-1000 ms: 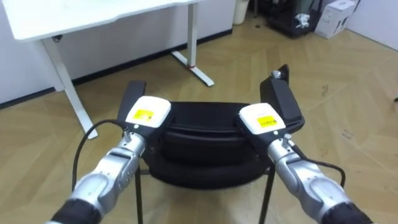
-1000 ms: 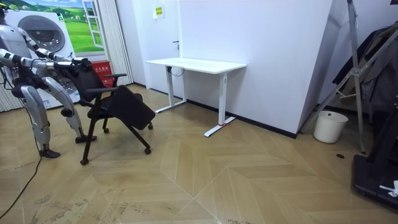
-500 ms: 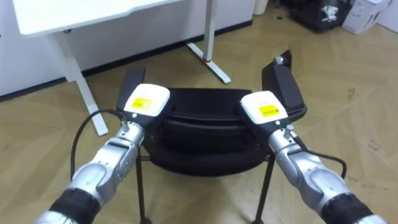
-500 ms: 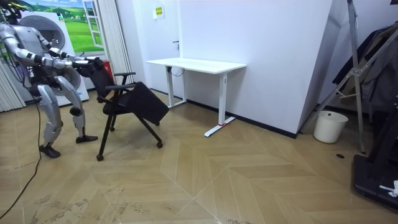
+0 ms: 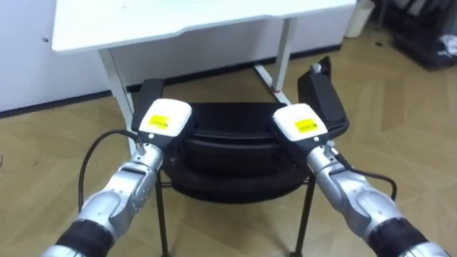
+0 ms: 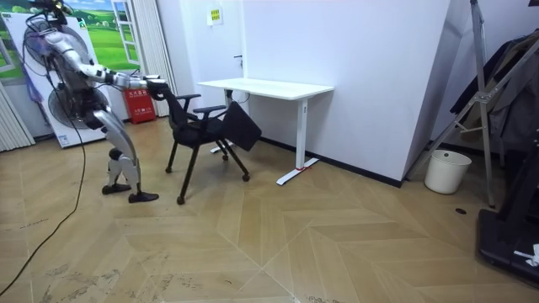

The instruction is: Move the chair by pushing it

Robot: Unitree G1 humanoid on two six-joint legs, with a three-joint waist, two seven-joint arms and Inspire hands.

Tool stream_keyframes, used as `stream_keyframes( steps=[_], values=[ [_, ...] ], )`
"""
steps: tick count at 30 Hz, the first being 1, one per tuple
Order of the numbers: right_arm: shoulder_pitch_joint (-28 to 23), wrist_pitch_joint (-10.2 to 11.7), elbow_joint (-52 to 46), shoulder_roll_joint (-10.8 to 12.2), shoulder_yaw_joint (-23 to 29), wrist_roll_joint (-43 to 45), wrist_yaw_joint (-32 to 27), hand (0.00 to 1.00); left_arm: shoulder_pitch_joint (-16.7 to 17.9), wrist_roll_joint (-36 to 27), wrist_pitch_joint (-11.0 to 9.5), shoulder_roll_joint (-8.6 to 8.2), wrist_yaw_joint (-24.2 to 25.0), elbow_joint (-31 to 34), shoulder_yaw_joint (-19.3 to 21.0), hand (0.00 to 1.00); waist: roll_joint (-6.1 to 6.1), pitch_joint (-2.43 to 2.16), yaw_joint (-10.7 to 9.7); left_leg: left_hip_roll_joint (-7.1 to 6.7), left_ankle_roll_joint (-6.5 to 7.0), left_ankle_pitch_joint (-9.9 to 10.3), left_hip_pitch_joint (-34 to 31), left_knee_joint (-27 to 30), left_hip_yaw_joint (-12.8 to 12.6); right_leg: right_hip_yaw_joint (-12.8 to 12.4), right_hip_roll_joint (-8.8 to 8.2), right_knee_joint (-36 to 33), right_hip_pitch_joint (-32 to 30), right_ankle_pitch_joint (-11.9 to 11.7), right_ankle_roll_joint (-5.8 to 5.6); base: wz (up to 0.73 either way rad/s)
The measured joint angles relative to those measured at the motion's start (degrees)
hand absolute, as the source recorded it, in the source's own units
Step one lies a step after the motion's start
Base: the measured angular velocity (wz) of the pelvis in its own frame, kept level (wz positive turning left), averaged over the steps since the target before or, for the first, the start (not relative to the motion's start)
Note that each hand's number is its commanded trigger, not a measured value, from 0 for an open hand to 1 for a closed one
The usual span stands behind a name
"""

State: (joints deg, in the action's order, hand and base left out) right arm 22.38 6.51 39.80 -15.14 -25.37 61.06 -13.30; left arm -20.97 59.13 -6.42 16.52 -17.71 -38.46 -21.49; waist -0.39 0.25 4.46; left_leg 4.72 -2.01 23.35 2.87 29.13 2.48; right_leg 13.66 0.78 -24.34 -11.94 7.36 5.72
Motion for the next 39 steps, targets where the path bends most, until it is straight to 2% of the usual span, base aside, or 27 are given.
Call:
stream_keyframes(
  steps=[2,4,6,8,11,14,15,16,17,18,19,21,22,24,25,27,28,30,31,32,33,34,35,36,37,38,39],
  values=[
    [0.56,0.16,0.70,0.19,0.00,-0.04,0.76,1.00,-0.37,0.06,0.00,0.05,0.33,-0.36,0.03,1.00,-0.37,0.25,0.64,1.71,-0.77,-1.35,-2.46,8.82,-2.19,0.82,0.26,-2.09,1.56,2.22,1.25,0.20],
    [0.56,0.83,1.52,0.27,-0.01,-0.11,0.85,1.00,0.14,0.06,0.00,-0.10,0.43,-0.41,0.03,1.00,-1.03,0.76,0.98,2.82,-1.28,-5.58,-5.02,17.89,-2.29,1.70,0.47,-3.62,4.46,5.80,1.79,0.24],
    [0.58,0.98,1.60,0.29,-0.02,-0.05,0.65,1.00,0.28,0.04,0.06,-0.19,0.42,-0.45,0.03,1.00,-1.45,1.03,1.48,2.95,-1.16,-9.71,-6.74,22.05,-2.22,1.72,0.43,-3.27,6.12,7.06,2.11,0.13],
    [0.70,0.96,1.47,-0.01,-0.01,-0.07,0.17,1.00,0.24,0.02,0.09,-0.54,-0.04,-0.92,0.24,1.00,-1.59,1.20,1.61,2.93,-0.71,-9.43,-8.73,22.47,-2.34,2.15,0.28,-2.44,7.65,7.94,2.28,0.09],
    [0.58,1.04,1.66,-0.30,-0.30,-0.24,-0.32,1.00,0.70,0.04,0.08,-0.70,-1.73,-0.76,-0.13,1.00,-2.26,1.59,1.78,2.02,0.24,-8.78,-13.61,17.40,-3.49,3.04,0.12,0.90,11.19,8.41,2.16,0.10],
    [-0.43,0.96,0.51,-0.91,-0.01,-0.16,-0.89,1.00,1.07,0.26,0.29,-1.21,-2.14,-0.22,-0.17,1.00,-2.44,1.51,0.81,0.19,0.05,-10.25,-18.80,3.78,-7.47,4.02,-0.29,4.04,14.23,9.06,1.09,0.21],
    [-1.25,0.90,-0.52,-1.34,-0.04,-0.15,-1.21,1.00,1.80,0.26,0.53,-1.31,-2.20,0.55,-0.23,1.00,-2.19,1.29,0.83,-0.61,0.51,-12.89,-19.45,-3.77,-9.32,3.95,-0.38,4.83,15.20,9.37,0.58,-0.19],
    [-1.96,0.80,-1.31,-1.64,-0.21,0.00,-1.52,1.00,2.79,0.28,0.72,-1.33,-2.50,1.42,-0.23,1.00,-1.94,0.94,1.26,-1.68,1.78,-18.18,-19.12,-9.84,-10.18,3.17,-0.72,5.18,16.08,9.97,-0.06,-0.25],
    [-2.63,0.71,-1.96,-1.85,-0.23,0.08,-1.52,1.00,3.36,0.28,0.76,-1.39,-2.62,1.83,-0.23,1.00,-1.84,0.45,1.38,-2.22,2.23,-20.64,-18.72,-12.14,-10.15,2.81,-0.77,5.67,16.52,10.16,-0.40,-0.30],
    [-3.68,0.16,-3.34,-2.05,-0.23,0.12,-1.64,1.00,4.09,0.28,0.80,-1.32,-2.79,2.71,-0.23,1.00,-1.64,-0.03,1.73,-3.24,3.77,-24.94,-16.82,-15.46,-10.05,1.95,-1.11,6.41,17.55,10.67,-1.26,-0.15],
    [-4.36,-0.53,-4.63,-2.07,-0.22,0.43,-1.74,1.00,4.46,0.35,1.07,-1.06,-2.86,3.64,-0.23,1.00,-2.32,-0.38,1.64,-4.59,4.36,-25.83,-15.29,-17.13,-10.11,1.49,-2.05,6.81,18.12,11.23,-2.25,-0.12],
    [-4.61,-1.46,-6.08,-2.00,-0.24,0.46,-1.78,1.00,4.58,0.35,1.35,-0.23,-2.10,5.36,-0.17,1.00,-3.34,-0.27,1.92,-6.01,5.42,-26.47,-14.22,-17.37,-10.78,0.59,-3.30,7.72,19.10,11.85,-3.38,-0.11],
    [-4.61,-1.81,-6.67,-2.05,-0.23,0.46,-1.78,1.00,4.54,0.35,1.82,-0.11,-1.38,6.42,0.01,1.00,-3.91,-0.49,2.00,-6.70,5.82,-25.48,-14.19,-16.68,-11.74,0.25,-4.33,7.64,19.39,12.18,-4.10,-0.15],
    [-4.49,-2.18,-7.07,-2.20,-0.22,0.45,-2.15,1.00,4.49,0.34,2.11,-0.14,-0.77,7.00,0.28,1.00,-4.12,-0.38,1.80,-7.59,6.40,-22.99,-14.20,-14.61,-12.31,0.09,-5.69,6.83,20.05,12.69,-5.04,-0.10],
    [-4.51,-2.31,-7.04,-2.18,-0.24,0.45,-2.22,1.00,4.49,0.32,2.10,-0.28,-0.62,6.86,0.28,1.00,-4.24,-0.18,2.02,-8.31,6.80,-21.33,-13.28,-13.58,-13.29,0.02,-6.99,3.20,19.98,13.39,-6.28,-0.10],
    [-4.82,-2.28,-6.61,-2.22,-0.32,0.07,-2.25,1.00,4.45,0.35,2.02,-0.39,-0.10,6.98,0.18,1.00,-4.65,0.36,2.00,-8.92,7.33,-19.16,-11.28,-12.69,-13.32,0.53,-9.28,-5.05,18.44,13.72,-7.15,-0.04],
    [-5.21,-2.28,-6.59,-2.29,-0.32,-0.19,-2.60,1.00,4.41,0.37,1.94,-0.37,-0.07,6.94,-0.11,1.00,-4.77,0.56,1.88,-9.31,7.74,-17.41,-10.47,-11.79,-13.26,0.28,-10.90,-12.09,16.35,12.93,-8.17,0.00],
    [-6.15,-2.27,-6.71,-2.34,-0.31,-0.24,-3.09,1.00,4.42,0.45,1.52,-0.36,0.54,6.77,-0.27,1.00,-4.53,0.78,1.66,-9.62,8.29,-14.83,-8.91,-10.01,-13.17,-1.02,-12.05,-19.91,13.93,9.84,-8.52,0.00],
    [-6.73,-2.27,-6.77,-2.27,-0.27,-0.25,-3.19,1.00,4.43,0.46,1.18,-0.26,0.58,6.42,-0.55,1.00,-4.07,0.92,1.36,-9.51,8.50,-13.09,-7.86,-9.13,-12.44,-1.76,-11.86,-23.96,12.82,6.38,-8.51,0.07],
    [-6.95,-2.27,-6.65,-2.15,-0.28,-0.27,-3.27,1.00,4.42,0.46,1.18,-0.16,0.56,6.30,-0.80,1.00,-3.80,0.97,0.97,-9.47,8.57,-12.52,-7.27,-9.00,-11.63,-2.20,-11.58,-25.63,12.26,4.78,-8.42,0.18],
    [-7.32,-2.34,-6.74,-2.05,-0.28,-0.50,-3.47,1.00,4.27,0.36,1.14,0.21,0.46,6.30,-1.29,1.00,-3.25,1.05,0.44,-9.23,8.85,-11.75,-6.65,-9.10,-10.74,-2.96,-11.25,-28.54,10.26,4.74,-8.52,0.18],
    [-7.43,-2.44,-7.07,-2.06,-0.28,-0.60,-3.59,1.00,4.05,0.36,1.02,0.53,0.35,6.49,-1.35,1.00,-3.04,1.10,0.29,-8.92,8.87,-11.39,-6.14,-9.61,-10.46,-3.61,-10.89,-30.26,6.88,6.36,-8.45,0.16],
    [-7.50,-2.63,-7.37,-1.98,-0.28,-0.59,-3.59,1.00,3.93,0.36,0.91,0.65,0.34,6.49,-1.35,1.00,-2.87,1.10,0.13,-8.56,8.81,-11.17,-5.92,-9.69,-10.29,-4.10,-10.23,-30.41,5.15,6.92,-8.29,0.08],
    [-7.79,-3.20,-7.82,-1.74,-0.28,-0.36,-3.70,1.00,3.75,0.37,0.76,0.88,0.36,6.47,-1.35,1.00,-2.17,1.40,-0.07,-7.90,8.61,-10.68,-5.14,-9.91,-9.84,-4.75,-9.04,-29.06,1.90,7.76,-7.86,0.10],
    [-8.35,-3.50,-8.16,-1.68,-0.33,-0.34,-3.96,1.00,3.75,0.47,0.03,1.10,0.11,6.02,-1.34,1.00,-1.79,1.19,-0.08,-7.28,8.35,-10.17,-4.41,-10.11,-9.47,-5.38,-7.65,-25.67,-1.31,8.08,-7.78,0.08],
    [-8.52,-3.51,-8.37,-1.54,-0.45,-0.26,-4.10,1.00,3.80,0.52,-0.27,1.26,-0.20,5.86,-1.35,1.00,-1.76,1.22,-0.12,-7.13,8.22,-9.97,-3.61,-10.56,-9.27,-5.78,-7.25,-22.66,-2.42,8.08,-7.76,0.25],
    [-9.12,-3.89,-8.45,-1.00,-0.45,-0.08,-4.13,1.00,3.92,0.53,-0.46,1.09,-0.27,5.55,-1.35,1.00,-1.35,1.36,-1.08,-6.80,7.88,-9.12,-2.33,-10.70,-8.04,-6.06,-5.98,-15.28,-3.35,7.57,-7.41,0.38]
  ],
)
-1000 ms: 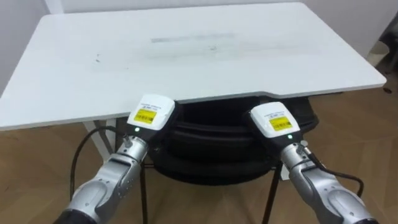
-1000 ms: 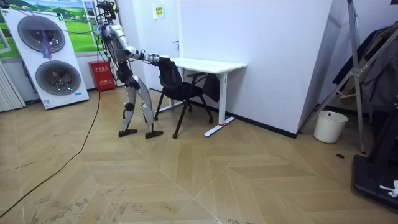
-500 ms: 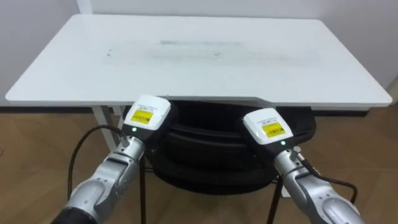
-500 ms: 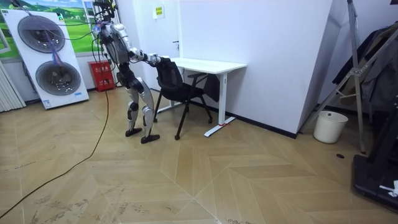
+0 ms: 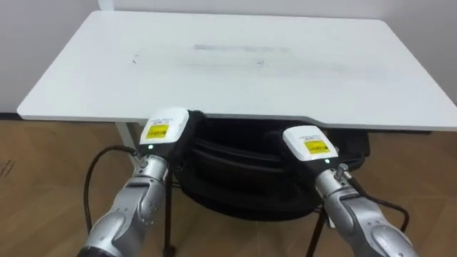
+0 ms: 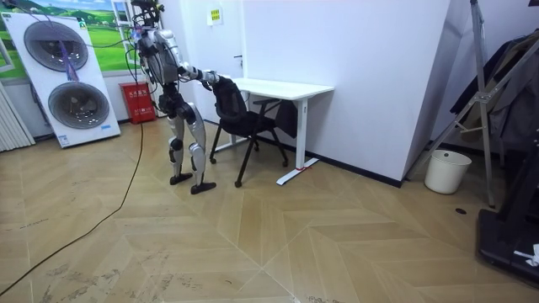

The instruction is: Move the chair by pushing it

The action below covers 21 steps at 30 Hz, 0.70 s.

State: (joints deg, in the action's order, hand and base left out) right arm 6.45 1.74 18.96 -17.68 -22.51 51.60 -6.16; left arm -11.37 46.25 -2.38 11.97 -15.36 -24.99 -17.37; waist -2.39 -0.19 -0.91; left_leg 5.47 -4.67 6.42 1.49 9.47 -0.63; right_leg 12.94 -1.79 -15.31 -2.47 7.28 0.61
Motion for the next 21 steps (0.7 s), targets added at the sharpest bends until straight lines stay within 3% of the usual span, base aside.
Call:
stream_keyframes(
  steps=[5,7,8,10,11,12,16,17,19,20,21],
  values=[
    [-1.50,3.50,-1.46,-0.59,3.24,-4.05,0.10,0.00,0.72,-9.13,0.50,0.65,-2.61,1.57,9.50,0.00,-0.02,0.23,-0.19,-0.38,0.21,0.10,-0.13,0.04,0.02,-0.10,-0.29,0.70,0.17,-0.68,0.60,0.01],
    [-5.86,5.75,-9.65,-1.38,9.60,-6.38,0.08,0.00,3.54,-13.49,0.05,0.57,-6.29,8.48,17.79,0.00,0.15,0.33,-0.23,-0.38,0.26,0.06,-0.80,0.03,0.07,-0.04,-0.43,0.72,-0.35,-0.60,0.47,0.06],
    [-7.02,7.05,-11.09,-2.50,10.01,-7.00,0.07,0.00,4.10,-15.74,-0.59,0.59,-7.84,10.42,19.88,0.00,0.14,0.34,-0.17,-0.38,0.26,0.06,-0.73,-0.05,0.04,-0.10,-0.43,0.76,-0.33,-0.59,0.46,0.00],
    [-11.40,9.91,-13.41,-3.22,13.82,-8.06,-1.08,0.00,7.32,-25.12,-6.28,0.56,-14.44,15.07,28.41,0.00,0.57,0.75,-0.40,-0.64,0.38,-0.01,0.26,-0.34,-0.25,-0.17,-0.78,0.56,0.46,-0.34,0.17,0.03],
    [-12.63,10.56,-14.11,-3.39,14.83,-8.49,-1.72,0.00,8.32,-27.34,-7.45,0.58,-16.02,15.60,30.53,0.00,0.85,0.91,-0.58,-0.86,0.51,-0.06,0.22,-0.33,-0.28,0.01,-1.08,0.38,0.46,-0.08,-0.08,0.13],
    [-15.10,12.10,-15.11,-3.81,17.23,-10.06,-3.03,0.00,10.99,-32.21,-8.81,0.57,-18.79,17.02,34.11,0.00,1.45,1.22,-0.90,-1.23,0.84,-0.08,0.03,-0.39,-0.49,0.18,-1.60,0.38,0.23,0.15,-0.43,0.17],
    [-26.35,15.35,-17.07,-3.42,26.29,-21.30,-7.90,0.00,23.66,-48.16,-12.24,-0.96,-26.00,18.18,42.82,0.00,2.10,1.12,-0.59,-2.54,2.10,0.61,0.02,-0.26,-0.73,0.89,-3.07,0.45,0.59,0.84,-1.79,0.11],
    [-27.78,15.75,-17.45,-3.33,27.20,-23.35,-8.80,0.00,25.20,-50.82,-12.72,-1.08,-26.79,17.16,43.66,0.00,2.11,1.12,-0.56,-2.73,2.24,0.69,-0.01,-0.23,-0.71,0.88,-3.24,0.47,0.58,0.86,-1.97,-0.04],
    [-34.17,17.24,-17.58,-0.97,31.17,-34.31,-13.13,0.00,30.47,-61.49,-13.18,-1.34,-28.79,11.39,44.58,0.00,2.44,1.04,0.27,-3.18,2.97,1.25,0.03,0.03,-0.71,0.77,-3.46,1.85,1.42,0.32,-2.74,0.00],
    [-35.65,17.18,-17.27,0.07,31.87,-38.36,-14.50,0.00,31.89,-64.57,-13.52,-1.37,-28.93,9.26,44.09,0.00,2.61,0.82,0.58,-3.23,3.15,1.40,0.12,0.00,-0.86,0.79,-3.48,2.47,1.76,0.13,-2.89,0.00],
    [-36.91,17.03,-15.12,2.76,34.09,-46.85,-17.50,0.00,34.83,-70.51,-14.03,-1.55,-28.35,3.70,43.23,0.00,2.69,0.34,1.33,-3.35,3.44,1.88,0.27,-0.01,-1.35,0.37,-3.53,3.05,1.94,-0.10,-3.20,-0.15]
  ],
)
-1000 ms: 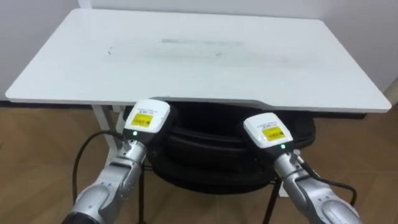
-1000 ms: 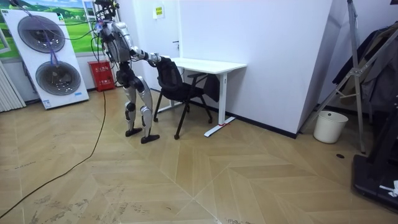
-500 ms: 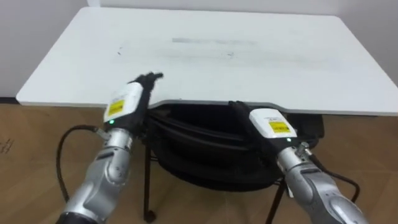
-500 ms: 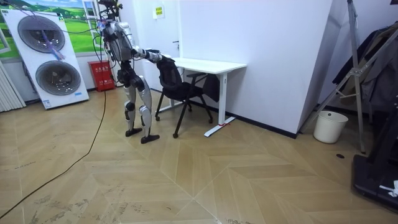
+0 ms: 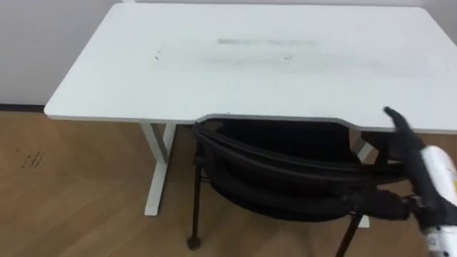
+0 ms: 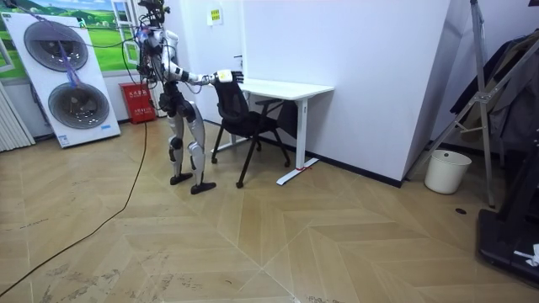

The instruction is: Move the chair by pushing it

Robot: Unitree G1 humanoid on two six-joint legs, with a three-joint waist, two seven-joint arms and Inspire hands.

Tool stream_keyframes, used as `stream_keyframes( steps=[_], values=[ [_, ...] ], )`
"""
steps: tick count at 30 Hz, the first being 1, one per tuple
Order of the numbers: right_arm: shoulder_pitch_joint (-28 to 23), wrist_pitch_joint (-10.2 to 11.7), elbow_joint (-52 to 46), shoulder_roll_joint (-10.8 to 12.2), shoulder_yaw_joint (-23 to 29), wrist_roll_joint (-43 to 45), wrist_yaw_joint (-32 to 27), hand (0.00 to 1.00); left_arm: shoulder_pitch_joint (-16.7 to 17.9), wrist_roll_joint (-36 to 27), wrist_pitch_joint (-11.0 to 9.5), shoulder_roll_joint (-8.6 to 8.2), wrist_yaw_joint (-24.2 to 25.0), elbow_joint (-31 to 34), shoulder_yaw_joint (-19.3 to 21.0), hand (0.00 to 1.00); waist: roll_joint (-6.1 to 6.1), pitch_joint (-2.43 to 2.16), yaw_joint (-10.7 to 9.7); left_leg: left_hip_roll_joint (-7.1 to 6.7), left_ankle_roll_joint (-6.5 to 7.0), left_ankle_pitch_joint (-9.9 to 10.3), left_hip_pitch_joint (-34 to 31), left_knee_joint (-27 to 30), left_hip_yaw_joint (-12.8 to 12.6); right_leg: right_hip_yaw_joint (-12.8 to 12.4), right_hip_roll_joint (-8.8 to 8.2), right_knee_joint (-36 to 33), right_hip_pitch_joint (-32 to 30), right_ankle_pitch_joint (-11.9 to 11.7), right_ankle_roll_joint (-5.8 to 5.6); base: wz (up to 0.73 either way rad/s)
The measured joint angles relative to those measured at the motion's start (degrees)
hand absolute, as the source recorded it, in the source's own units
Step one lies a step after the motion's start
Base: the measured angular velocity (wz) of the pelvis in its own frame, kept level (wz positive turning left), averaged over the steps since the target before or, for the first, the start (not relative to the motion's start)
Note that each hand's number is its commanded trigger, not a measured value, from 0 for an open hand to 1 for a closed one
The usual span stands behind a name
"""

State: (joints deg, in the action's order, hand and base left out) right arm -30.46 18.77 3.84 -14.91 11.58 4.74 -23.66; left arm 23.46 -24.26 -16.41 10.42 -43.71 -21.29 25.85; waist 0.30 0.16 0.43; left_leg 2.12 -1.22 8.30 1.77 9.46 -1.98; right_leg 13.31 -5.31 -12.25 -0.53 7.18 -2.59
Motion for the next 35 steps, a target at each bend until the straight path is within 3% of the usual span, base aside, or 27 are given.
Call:
stream_keyframes(
  steps=[1,2,4,6,8,11,13,16,18,23,25,35],
  values=[
    [0.48,-0.48,5.16,2.67,4.05,-7.65,-3.17,0.00,1.84,-6.62,0.07,-0.63,1.29,-6.23,-0.35,0.00,0.51,-0.85,0.06,-0.07,0.16,0.50,0.41,0.08,-0.48,-0.50,0.02,0.68,0.48,-0.28,-0.27,-0.17],
    [1.15,-1.05,8.23,3.52,6.23,-11.75,-4.54,0.00,2.44,-10.52,0.20,-0.81,2.00,-9.38,-0.65,0.00,0.39,-0.91,0.07,-0.10,0.27,0.86,0.75,0.13,-0.63,-0.60,0.01,0.92,0.96,-0.31,-0.35,-0.08],
    [1.93,-3.49,22.87,3.86,11.33,-27.17,-6.45,0.00,5.42,-25.54,1.34,-1.07,6.36,-20.82,-3.72,0.00,0.27,-1.21,0.09,-0.16,0.45,2.08,0.82,1.13,-0.83,-0.91,-0.20,1.67,1.75,-0.19,-0.86,0.00],
    [1.21,-4.68,33.86,4.09,12.22,-33.48,-6.00,0.00,7.79,-30.33,2.39,-2.05,10.58,-28.56,-4.82,0.00,0.10,-1.16,-0.35,0.07,0.67,2.40,0.61,1.38,-0.95,-0.88,-0.55,1.77,1.77,-0.07,-1.05,-0.02],
    [0.75,-6.09,46.12,4.62,12.22,-35.34,-3.98,0.00,7.86,-30.94,3.57,-2.81,15.51,-36.93,-4.34,0.00,0.28,-1.26,-0.75,-0.32,0.95,2.72,0.98,1.37,-0.55,-0.50,-0.48,1.68,2.46,0.14,-1.11,0.12],
    [2.19,-10.89,61.42,5.49,12.09,-37.28,2.22,0.00,7.02,-30.90,7.35,-3.01,24.32,-46.16,-2.69,0.00,1.49,-1.38,-1.84,-0.73,0.89,3.26,1.16,1.36,-0.16,-0.29,-0.66,1.59,2.85,0.39,-1.15,0.05],
    [4.35,-15.18,69.79,5.63,10.62,-35.59,6.47,0.00,5.58,-28.03,10.33,-2.91,29.54,-49.43,-2.97,0.00,2.16,-1.23,-2.85,-0.70,1.05,3.46,2.05,1.32,-0.43,-0.56,-0.57,1.60,3.60,0.51,-1.22,-0.06],
    [6.73,-19.62,72.20,6.33,8.03,-35.47,10.23,0.00,3.00,-21.55,14.13,-2.74,35.31,-49.80,-5.86,0.00,2.22,-1.19,-3.63,-0.73,0.93,3.94,3.07,1.37,-0.37,-0.70,-0.51,1.48,4.56,0.74,-1.32,-0.01],
    [9.26,-21.18,72.36,6.24,7.01,-35.25,11.49,0.00,0.11,-15.32,16.19,-2.64,37.24,-49.60,-9.69,0.00,2.08,-1.14,-4.11,-0.82,0.98,3.99,3.06,1.42,-0.38,-0.77,-0.56,1.48,4.53,0.68,-1.36,0.00],
    [13.59,-22.20,69.64,6.08,4.80,-33.51,12.75,0.00,-5.68,-1.89,19.21,-2.62,41.05,-47.89,-16.27,0.00,1.67,-1.10,-5.20,-0.79,1.24,3.79,3.06,1.38,-0.45,-0.54,-0.46,1.53,4.52,0.70,-1.28,0.00],
    [15.68,-23.64,69.08,6.14,4.74,-33.61,12.89,0.00,-8.16,1.77,20.30,-2.68,41.22,-46.96,-17.87,0.00,1.23,-0.66,-5.09,-0.77,1.23,3.80,2.92,1.20,-0.45,-0.70,-0.41,1.64,4.33,0.69,-1.25,0.00],
    [20.10,-23.85,66.66,8.07,-2.11,-39.40,18.96,0.00,-9.24,6.50,20.29,-2.88,41.37,-44.28,-20.46,0.00,1.13,-0.19,-4.59,-0.67,1.04,4.09,2.95,-0.22,-0.53,-0.45,0.02,2.77,4.29,0.74,-1.37,0.00]
  ],
)
